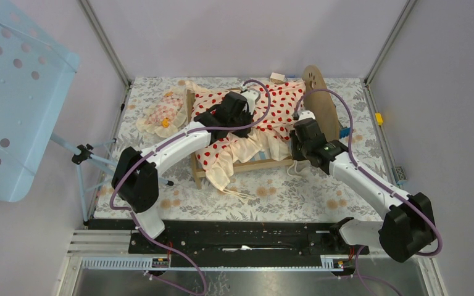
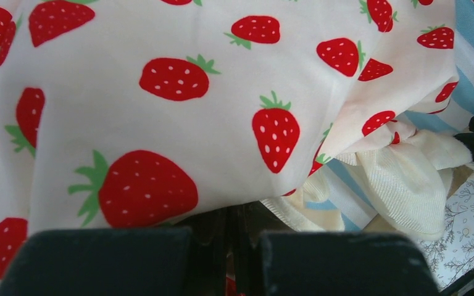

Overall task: Set up the pet bed
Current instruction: Cross the ropes on the bed frame.

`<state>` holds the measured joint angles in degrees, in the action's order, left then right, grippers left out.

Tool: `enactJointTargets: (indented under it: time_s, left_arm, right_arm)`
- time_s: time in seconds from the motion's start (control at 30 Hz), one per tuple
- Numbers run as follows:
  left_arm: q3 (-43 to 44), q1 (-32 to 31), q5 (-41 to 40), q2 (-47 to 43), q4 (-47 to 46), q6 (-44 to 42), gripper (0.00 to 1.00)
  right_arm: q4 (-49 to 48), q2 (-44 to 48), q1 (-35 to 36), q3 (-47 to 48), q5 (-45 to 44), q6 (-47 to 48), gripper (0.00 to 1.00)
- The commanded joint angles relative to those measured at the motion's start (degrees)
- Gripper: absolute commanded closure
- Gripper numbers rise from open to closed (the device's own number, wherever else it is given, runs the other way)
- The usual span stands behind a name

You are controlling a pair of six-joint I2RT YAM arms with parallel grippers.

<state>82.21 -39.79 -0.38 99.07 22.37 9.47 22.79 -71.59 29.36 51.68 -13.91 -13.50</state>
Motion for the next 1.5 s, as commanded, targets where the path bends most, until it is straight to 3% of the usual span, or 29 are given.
enactJointTargets:
  time_s: [0.0, 0.23, 0.43, 0.7, 0.93, 1.47]
  left_arm:
    - [0.2, 0.5, -0.5, -1.9, -0.9, -0.8, 1.00]
    - [0.2, 0.5, -0.5, -1.9, -0.9, -0.8, 1.00]
    - [0.1, 0.4, -0.7, -2.1, -0.8, -0.9, 1.00]
    - [0.3, 0.5, -1.2, -2.0, -0.8, -1.1, 1.00]
    - [0.5, 0.6, -0.8, -1.8, -1.2, -0.9, 1.00]
    - [0.9, 0.6, 0.1, -1.6, -1.2, -0.6, 1.00]
  right_arm:
    - [0.8, -2.3, 0.3, 1.4, 3.8, 2.0, 0.68]
    - [2.5, -6.6, 0.3, 2.9, 6.3, 3.2, 0.66]
    - [3.3, -7.6, 0.3, 3.6, 0.8, 2.4, 0.78]
    - [5.8, -0.1, 0.3, 4.3, -4.9, 3.6, 0.83]
    - [7.0, 2.0, 0.3, 4.3, -12.0, 3.8, 0.96]
    - [2.0, 2.2, -0.6, 10.5, -24.6, 11.1, 0.93]
